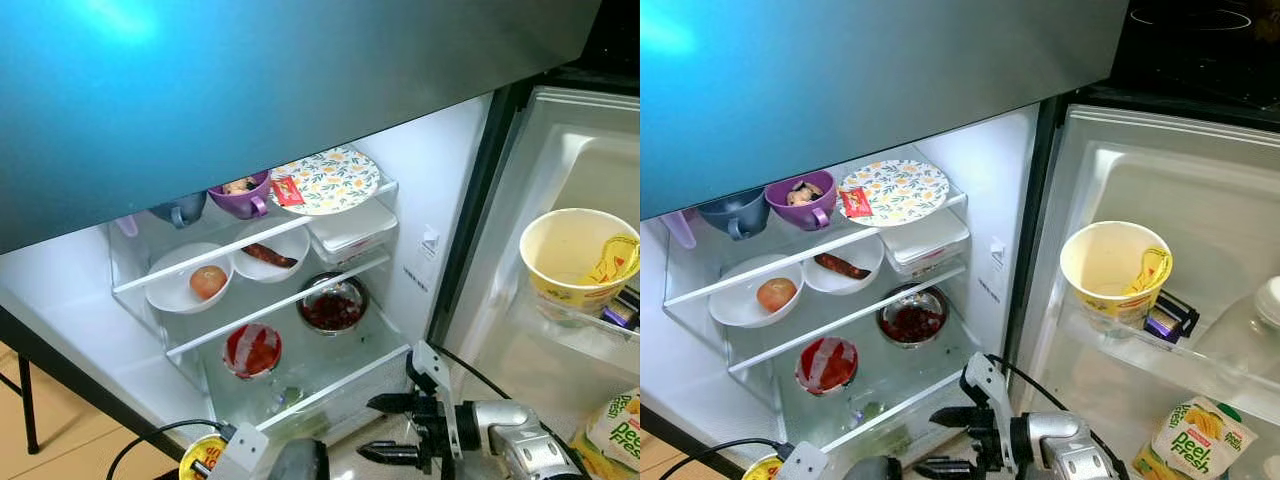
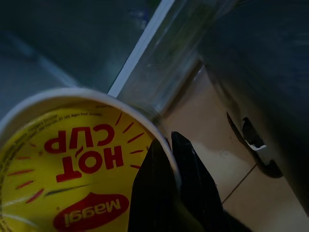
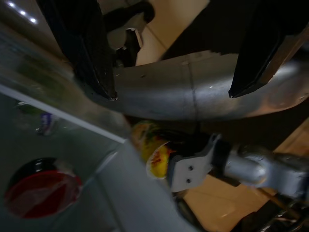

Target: Restocking fridge

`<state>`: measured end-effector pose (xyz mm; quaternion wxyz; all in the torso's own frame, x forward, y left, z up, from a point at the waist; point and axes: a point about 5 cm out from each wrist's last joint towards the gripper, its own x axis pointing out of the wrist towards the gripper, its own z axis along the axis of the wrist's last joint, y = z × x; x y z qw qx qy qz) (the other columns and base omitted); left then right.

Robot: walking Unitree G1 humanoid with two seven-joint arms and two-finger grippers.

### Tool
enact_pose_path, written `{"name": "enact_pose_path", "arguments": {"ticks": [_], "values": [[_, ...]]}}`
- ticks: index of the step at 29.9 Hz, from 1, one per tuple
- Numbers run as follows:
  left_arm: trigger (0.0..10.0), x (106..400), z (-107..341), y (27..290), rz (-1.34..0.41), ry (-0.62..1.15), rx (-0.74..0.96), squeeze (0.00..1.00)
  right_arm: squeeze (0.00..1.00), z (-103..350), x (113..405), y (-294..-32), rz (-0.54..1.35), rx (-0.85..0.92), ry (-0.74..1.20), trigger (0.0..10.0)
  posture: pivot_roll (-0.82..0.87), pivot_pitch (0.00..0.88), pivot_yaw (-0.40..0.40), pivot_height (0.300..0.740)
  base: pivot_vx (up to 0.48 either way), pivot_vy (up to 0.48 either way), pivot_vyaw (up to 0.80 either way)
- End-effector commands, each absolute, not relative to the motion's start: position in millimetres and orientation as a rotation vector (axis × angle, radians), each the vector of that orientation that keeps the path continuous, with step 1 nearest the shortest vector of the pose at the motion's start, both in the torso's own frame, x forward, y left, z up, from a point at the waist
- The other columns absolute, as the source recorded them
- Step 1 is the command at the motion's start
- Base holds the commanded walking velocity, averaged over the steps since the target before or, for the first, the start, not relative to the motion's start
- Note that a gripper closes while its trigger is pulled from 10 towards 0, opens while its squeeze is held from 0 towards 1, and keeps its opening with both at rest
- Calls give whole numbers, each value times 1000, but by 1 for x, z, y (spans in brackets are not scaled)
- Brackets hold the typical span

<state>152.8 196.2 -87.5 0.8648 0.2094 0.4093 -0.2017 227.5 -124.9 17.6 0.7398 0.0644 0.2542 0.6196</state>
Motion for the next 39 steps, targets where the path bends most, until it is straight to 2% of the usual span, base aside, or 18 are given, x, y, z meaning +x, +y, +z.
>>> {"name": "enact_pose_path", "arguments": {"ticks": [1, 7, 8, 9, 10, 11, 12, 14, 17, 21, 28, 30, 37, 39], "values": [[10000, 152, -88, 173, -558, 821, 417, 0, 0, 18, 225, -123, 1387, 153, 561, 10000, -26, 0, 10, 582, 0, 0, 0], [10000, 152, -88, 169, -622, 805, 453, 0, 0, 16, 221, -123, 1399, 155, 579, 10000, -27, 0, 11, 582, 0, 0, 0], [10000, 205, -55, 155, -700, 590, 301, 0, 0, 16, 220, -123, 1401, 156, 584, 10000, -27, 0, 12, 582, 0, 0, 0], [10000, 245, -24, 150, -765, 447, 333, 0, 0, 16, 220, -123, 1402, 157, 587, 10000, -27, 0, 11, 582, 0, 0, 0], [10000, 245, -24, 150, -765, 447, 333, 0, 0, 16, 220, -123, 1402, 157, 587, 10000, -27, 0, 11, 582, 0, 0, 0], [10000, 272, 0, 145, -812, 354, 392, 0, 0, 16, 220, -123, 1404, 158, 589, 10000, -27, 0, 11, 582, 0, 0, 0], [10000, 272, 0, 145, -812, 354, 392, 0, 0, 16, 220, -123, 1404, 158, 589, 10000, -27, 0, 11, 582, 0, 0, 0], [10000, 291, 24, 138, -862, 255, 368, 0, 0, 16, 219, -123, 1408, 164, 591, 10000, -26, 0, 11, 582, 0, 0, 0], [10000, 297, 37, 137, -897, 187, 345, 0, 0, 17, 218, -122, 1410, 167, 590, 10000, -26, 0, 11, 582, 0, 0, 0], [10000, 308, 56, 125, -974, 125, 414, 0, 0, 18, 218, -120, 1406, 166, 586, 10000, -25, 0, 15, 582, 0, 0, 0], [10000, 308, 60, 119, -1064, 125, 420, 0, 0, 17, 218, -120, 1404, 166, 588, 10000, -25, 0, 18, 582, 0, 0, 0], [10000, 306, 57, 119, -1117, 161, 452, 0, 0, 17, 217, -120, 1399, 161, 594, 10000, -25, 0, 18, 582, 0, 0, 0], [10000, 303, 44, 124, -1127, 276, 575, 0, 0, 16, 220, -119, 1376, 133, 596, 10000, -29, 0, 25, 582, 0, 0, 0], [10000, 305, 35, 133, -1071, 375, 712, 0, 0, 17, 224, -118, 1350, 99, 585, 10000, -37, 0, 37, 582, 0, 0, 0]]}}
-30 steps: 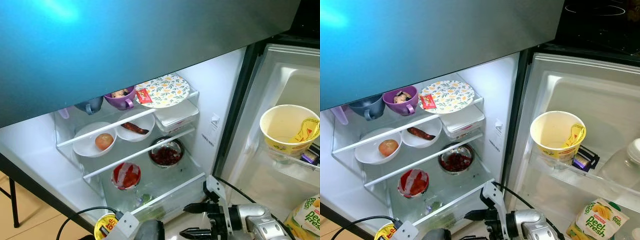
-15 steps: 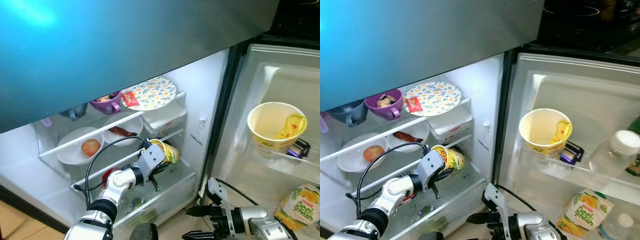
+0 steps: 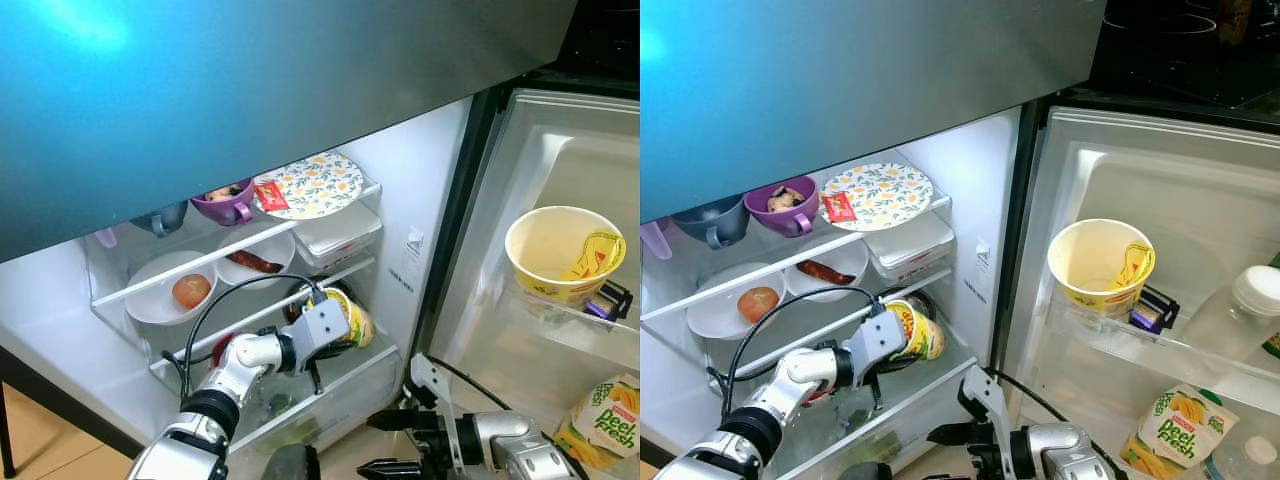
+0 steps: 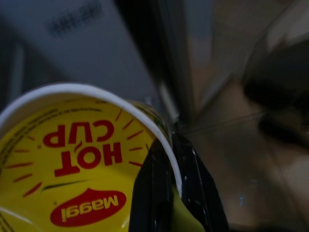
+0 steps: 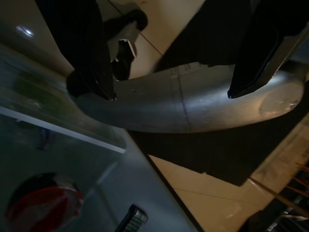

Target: Restocking fridge

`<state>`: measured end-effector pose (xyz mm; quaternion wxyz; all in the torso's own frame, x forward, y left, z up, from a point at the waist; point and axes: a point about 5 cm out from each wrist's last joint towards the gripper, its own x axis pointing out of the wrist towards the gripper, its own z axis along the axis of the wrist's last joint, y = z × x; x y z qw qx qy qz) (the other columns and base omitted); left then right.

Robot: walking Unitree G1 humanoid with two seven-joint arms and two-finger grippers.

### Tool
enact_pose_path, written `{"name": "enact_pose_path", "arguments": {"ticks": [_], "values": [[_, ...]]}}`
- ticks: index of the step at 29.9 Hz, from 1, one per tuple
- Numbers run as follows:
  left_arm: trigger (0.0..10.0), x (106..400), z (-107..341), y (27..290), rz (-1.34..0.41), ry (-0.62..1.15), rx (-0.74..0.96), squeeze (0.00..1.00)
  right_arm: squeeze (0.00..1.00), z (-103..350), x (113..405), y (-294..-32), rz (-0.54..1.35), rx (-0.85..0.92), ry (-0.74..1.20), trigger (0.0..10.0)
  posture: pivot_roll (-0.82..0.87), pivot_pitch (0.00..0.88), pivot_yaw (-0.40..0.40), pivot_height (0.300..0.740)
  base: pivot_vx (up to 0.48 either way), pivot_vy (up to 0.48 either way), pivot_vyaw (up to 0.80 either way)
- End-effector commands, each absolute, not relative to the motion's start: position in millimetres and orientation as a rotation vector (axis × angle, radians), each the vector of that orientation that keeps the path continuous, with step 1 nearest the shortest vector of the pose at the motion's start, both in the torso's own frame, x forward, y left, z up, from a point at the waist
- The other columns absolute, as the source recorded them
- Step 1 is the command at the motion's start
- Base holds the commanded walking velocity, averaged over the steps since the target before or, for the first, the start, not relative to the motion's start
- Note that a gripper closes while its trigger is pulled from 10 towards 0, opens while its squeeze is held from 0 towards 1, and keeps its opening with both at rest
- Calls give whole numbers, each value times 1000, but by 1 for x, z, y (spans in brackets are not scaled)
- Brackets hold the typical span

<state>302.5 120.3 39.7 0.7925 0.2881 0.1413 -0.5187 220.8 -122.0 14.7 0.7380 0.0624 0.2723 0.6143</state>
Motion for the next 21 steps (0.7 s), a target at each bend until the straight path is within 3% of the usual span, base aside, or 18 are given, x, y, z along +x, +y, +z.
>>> {"name": "enact_pose_path", "arguments": {"ticks": [1, 13, 17, 21], "values": [[10000, 307, 32, 137, -1038, 411, 767, 0, 0, 18, 225, -117, 1343, 80, 578, 10000, -40, 0, 41, 582, 0, 0, 0], [10000, 314, 31, 149, -920, 454, 868, 0, 0, 23, 228, -104, 1323, 44, 524, 10000, -30, 0, 40, 582, 0, 0, 0], [10000, 312, 26, 143, -858, 458, 798, 0, 0, 19, 209, -83, 1387, 56, 530, 10000, -37, 0, 41, 582, 0, 0, 0], [10000, 306, 16, 133, -849, 486, 779, 0, 0, 22, 195, -78, 1429, 50, 531, 10000, -40, 0, 25, 582, 0, 0, 0]]}}
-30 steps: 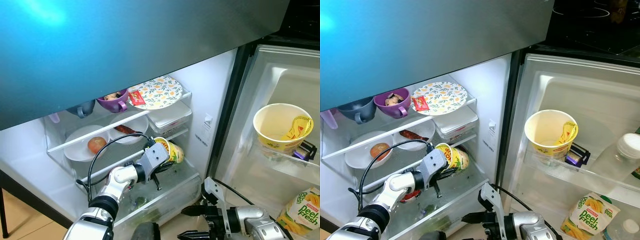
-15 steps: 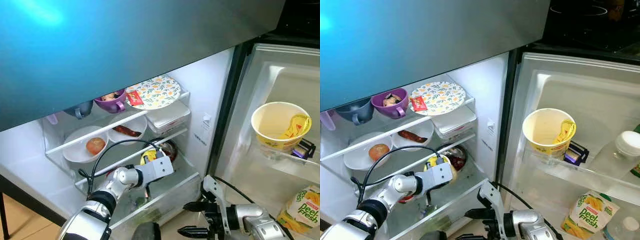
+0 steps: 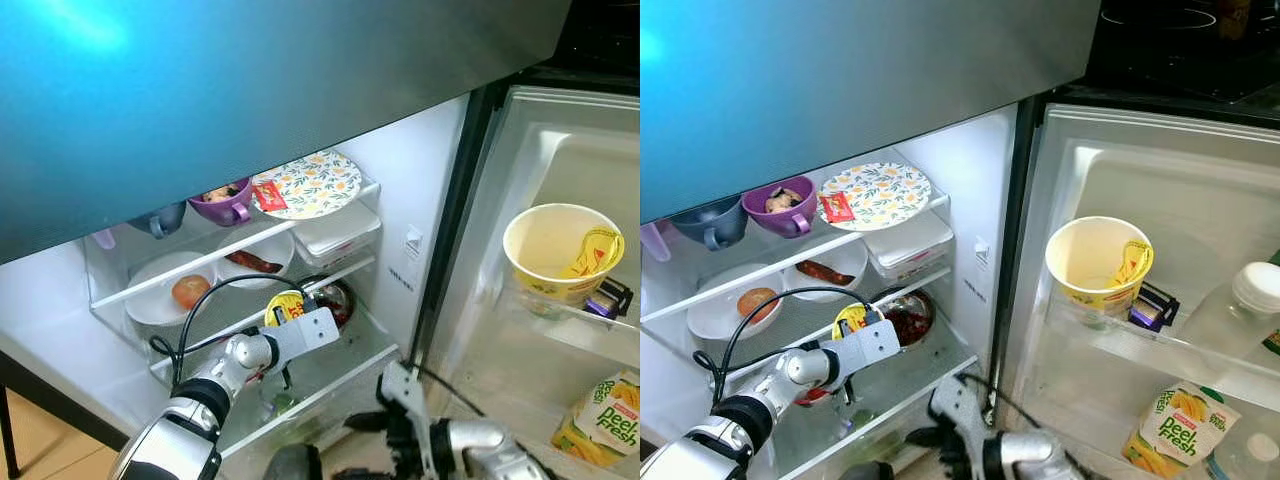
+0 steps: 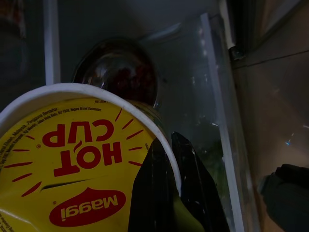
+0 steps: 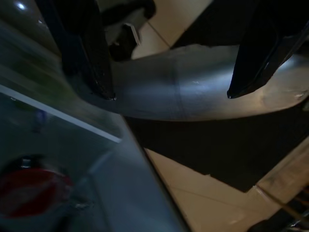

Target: Restocking fridge

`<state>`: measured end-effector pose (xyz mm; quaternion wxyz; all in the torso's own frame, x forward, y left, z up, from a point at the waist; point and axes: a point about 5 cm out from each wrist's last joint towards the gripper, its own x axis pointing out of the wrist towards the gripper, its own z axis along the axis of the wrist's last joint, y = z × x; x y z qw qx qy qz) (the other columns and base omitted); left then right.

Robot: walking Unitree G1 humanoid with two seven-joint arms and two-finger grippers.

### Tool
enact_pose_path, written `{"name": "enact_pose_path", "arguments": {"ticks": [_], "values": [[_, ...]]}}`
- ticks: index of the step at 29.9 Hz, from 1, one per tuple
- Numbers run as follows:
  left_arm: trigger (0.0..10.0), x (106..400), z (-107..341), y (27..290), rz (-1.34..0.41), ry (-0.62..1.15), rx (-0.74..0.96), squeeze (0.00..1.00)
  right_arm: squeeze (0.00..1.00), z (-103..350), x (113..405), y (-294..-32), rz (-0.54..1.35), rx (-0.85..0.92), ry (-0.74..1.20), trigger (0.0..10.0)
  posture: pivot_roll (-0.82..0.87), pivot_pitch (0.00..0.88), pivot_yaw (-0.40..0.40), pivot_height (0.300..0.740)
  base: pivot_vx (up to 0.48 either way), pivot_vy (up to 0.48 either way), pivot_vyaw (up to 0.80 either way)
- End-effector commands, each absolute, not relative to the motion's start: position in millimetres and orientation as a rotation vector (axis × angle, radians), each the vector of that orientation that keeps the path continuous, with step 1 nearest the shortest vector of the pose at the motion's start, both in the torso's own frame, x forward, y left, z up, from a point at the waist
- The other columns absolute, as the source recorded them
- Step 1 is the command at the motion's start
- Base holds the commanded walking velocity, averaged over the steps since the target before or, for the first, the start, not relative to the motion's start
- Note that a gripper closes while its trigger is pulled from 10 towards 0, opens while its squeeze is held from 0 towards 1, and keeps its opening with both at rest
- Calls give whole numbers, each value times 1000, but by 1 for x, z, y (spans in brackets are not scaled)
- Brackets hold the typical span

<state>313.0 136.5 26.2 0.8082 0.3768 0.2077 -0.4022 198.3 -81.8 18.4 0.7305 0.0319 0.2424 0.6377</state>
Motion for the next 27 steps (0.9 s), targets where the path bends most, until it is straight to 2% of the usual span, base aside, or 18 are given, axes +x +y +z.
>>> {"name": "enact_pose_path", "arguments": {"ticks": [1, 6, 8, 15, 21, 24, 27], "values": [[10000, 304, 13, 130, -849, 492, 774, 0, 0, 23, 191, -79, 1438, 39, 533, 10000, -44, 0, 22, 582, 0, 0, 0], [10000, 299, 7, 124, -839, 507, 738, 0, 0, 21, 190, -78, 1419, 9, 538, 10000, -49, 0, 21, 582, 0, 0, 0], [10000, 291, -2, 112, -825, 530, 684, 0, 0, 11, 203, -80, 1242, -23, 540, 10000, -55, 0, 15, 582, 0, 0, 0], [10000, 286, -8, 106, -808, 554, 684, 0, 0, 14, 219, -86, 1088, -39, 488, 10000, -77, 0, 19, 582, 0, 0, 0], [10000, 287, -12, 125, -734, 617, 721, 0, 0, 19, 238, -91, 956, -76, 454, 10000, -57, 0, -2, 582, 0, 0, 0], [10000, 292, -9, 150, -652, 652, 749, 0, 0, 16, 239, -86, 932, -100, 451, 10000, -51, 0, -14, 582, 0, 0, 0], [10000, 292, -8, 162, -622, 670, 766, 0, 0, 17, 239, -82, 914, -105, 445, 10000, -61, 0, -7, 582, 0, 0, 0]]}}
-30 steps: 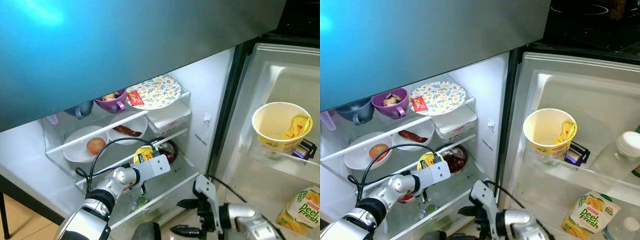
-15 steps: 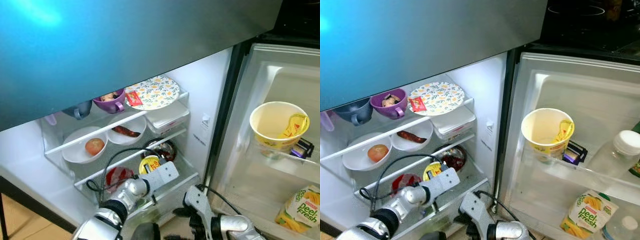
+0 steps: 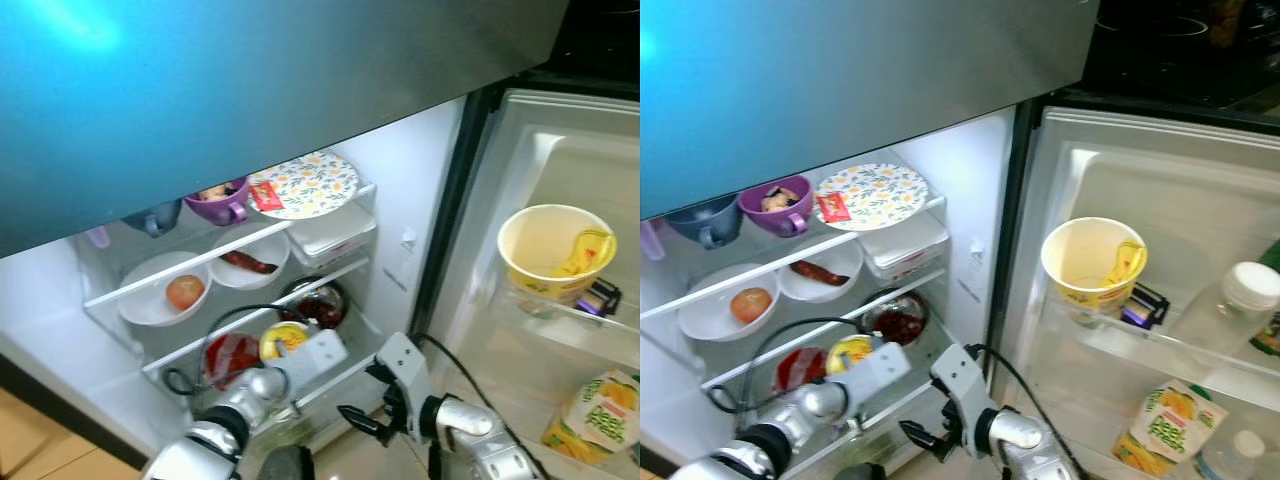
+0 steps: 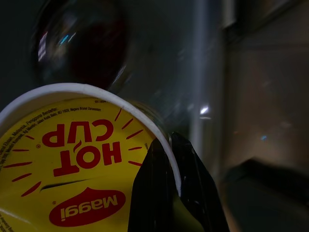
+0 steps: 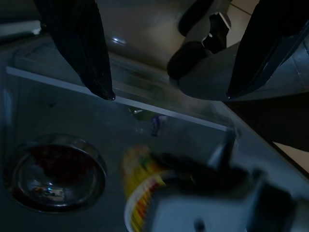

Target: Restocking fridge

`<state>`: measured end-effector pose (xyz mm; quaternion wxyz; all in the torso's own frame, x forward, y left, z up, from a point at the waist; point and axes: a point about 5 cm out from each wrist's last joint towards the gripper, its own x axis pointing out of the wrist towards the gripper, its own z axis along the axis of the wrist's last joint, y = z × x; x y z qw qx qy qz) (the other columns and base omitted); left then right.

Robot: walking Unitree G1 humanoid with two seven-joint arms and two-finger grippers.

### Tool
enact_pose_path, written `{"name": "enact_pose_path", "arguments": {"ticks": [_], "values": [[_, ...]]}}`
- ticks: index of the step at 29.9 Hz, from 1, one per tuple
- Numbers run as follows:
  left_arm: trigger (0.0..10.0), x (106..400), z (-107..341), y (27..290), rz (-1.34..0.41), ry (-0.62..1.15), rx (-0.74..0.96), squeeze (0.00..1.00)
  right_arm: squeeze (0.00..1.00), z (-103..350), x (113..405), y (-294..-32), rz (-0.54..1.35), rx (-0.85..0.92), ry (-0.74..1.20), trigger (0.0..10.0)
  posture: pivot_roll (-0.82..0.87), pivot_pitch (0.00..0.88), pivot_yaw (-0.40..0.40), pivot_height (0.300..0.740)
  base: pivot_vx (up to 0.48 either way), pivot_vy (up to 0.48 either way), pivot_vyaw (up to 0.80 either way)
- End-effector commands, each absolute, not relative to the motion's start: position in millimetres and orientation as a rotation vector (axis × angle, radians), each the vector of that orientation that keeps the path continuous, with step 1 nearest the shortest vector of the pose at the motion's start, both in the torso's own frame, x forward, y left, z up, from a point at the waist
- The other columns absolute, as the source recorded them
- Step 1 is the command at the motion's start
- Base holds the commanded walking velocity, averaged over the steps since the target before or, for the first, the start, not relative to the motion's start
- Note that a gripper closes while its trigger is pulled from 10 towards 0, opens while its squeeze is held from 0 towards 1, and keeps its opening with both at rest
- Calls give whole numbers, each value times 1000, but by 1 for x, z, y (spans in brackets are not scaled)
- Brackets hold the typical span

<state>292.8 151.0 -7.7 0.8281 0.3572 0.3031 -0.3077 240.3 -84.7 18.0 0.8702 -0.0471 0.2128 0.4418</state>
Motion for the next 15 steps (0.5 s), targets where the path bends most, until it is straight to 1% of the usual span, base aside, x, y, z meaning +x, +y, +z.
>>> {"name": "enact_pose_path", "arguments": {"ticks": [1, 3, 4, 6, 7, 11, 12, 13, 14, 15], "values": [[10000, 292, -8, 162, -622, 670, 766, 0, 0, 17, 239, -82, 914, -105, 445, 10000, -61, 0, -7, 582, 0, 0, 0], [10000, 291, -8, 173, -605, 692, 781, 0, 0, 20, 236, -79, 902, -88, 432, 10000, -64, 27, 9, 582, 0, 0, 0], [10000, 291, -8, 173, -605, 692, 781, 0, 0, 20, 236, -79, 902, -88, 432, 10000, -64, 27, 9, 582, 0, 0, 0], [10000, 290, -9, 180, -593, 714, 777, 0, 0, 22, 231, -78, 888, -73, 423, 10000, -84, 90, 46, 582, 0, 0, 0], [10000, 289, -9, 181, -587, 719, 770, 0, 0, 23, 229, -78, 880, -64, 419, 10000, -86, 105, 50, 582, 0, 0, 0], [10000, 288, -11, 181, -582, 729, 763, 0, 0, 22, 226, -79, 872, -68, 422, 10000, -88, 114, 61, 582, 0, 0, 0], [10000, 288, -11, 178, -587, 724, 743, 0, 0, 22, 223, -79, 863, -66, 419, 10000, -81, 145, 65, 582, 0, 0, 0], [10000, 288, -11, 178, -587, 724, 743, 0, 0, 22, 223, -79, 863, -66, 419, 10000, -81, 145, 65, 582, 0, 0, 0], [10000, 287, -12, 172, -603, 721, 721, 0, 0, 23, 219, -80, 853, -65, 416, 10000, -94, 181, 67, 582, 0, 0, 0], [10000, 287, -12, 172, -603, 721, 721, 0, 0, 23, 219, -80, 853, -65, 416, 10000, -94, 181, 67, 582, 0, 0, 0]]}}
